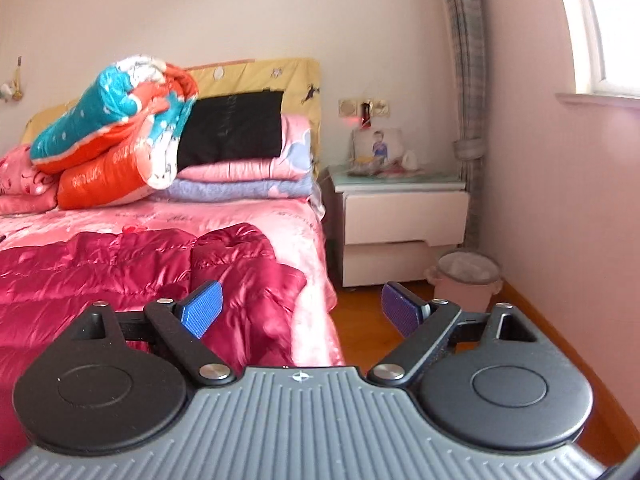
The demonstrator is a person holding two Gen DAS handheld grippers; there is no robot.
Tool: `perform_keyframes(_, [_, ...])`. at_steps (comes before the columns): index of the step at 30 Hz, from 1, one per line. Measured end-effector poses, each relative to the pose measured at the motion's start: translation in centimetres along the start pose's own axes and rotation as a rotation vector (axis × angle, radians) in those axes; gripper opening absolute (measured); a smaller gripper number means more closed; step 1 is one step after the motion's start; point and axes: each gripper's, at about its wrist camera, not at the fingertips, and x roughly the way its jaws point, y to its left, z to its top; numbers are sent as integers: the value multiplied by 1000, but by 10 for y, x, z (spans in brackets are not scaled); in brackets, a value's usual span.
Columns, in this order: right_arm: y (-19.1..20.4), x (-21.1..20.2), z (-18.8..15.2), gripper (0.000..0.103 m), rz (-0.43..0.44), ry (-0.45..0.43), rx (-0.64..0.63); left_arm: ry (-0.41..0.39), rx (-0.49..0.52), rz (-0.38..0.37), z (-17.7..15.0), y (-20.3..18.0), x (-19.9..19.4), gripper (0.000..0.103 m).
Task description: Fold large clothes
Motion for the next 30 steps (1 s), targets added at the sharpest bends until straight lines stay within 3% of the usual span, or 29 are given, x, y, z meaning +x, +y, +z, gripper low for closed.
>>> perform_keyframes(8, [-24, -147, -38, 103, 98, -19, -44, -2, 5, 64, -60, -4, -131, 102])
perform_keyframes(13, [-31, -250, -63, 103, 143, 60, -48, 61, -51, 59, -98, -12, -213, 102])
perform_keyframes(17, [-39, -323, -81, 103, 165, 136, -21, 60, -94, 35, -115, -20, -272, 102])
perform_keyframes(22, [-53, -389, -87, 103, 151, 178, 32, 19, 7, 79, -125, -40, -339, 102])
perform_keyframes(30, [-71, -472, -73, 103, 182, 116, 77, -20, 107, 97, -129, -63, -412, 102])
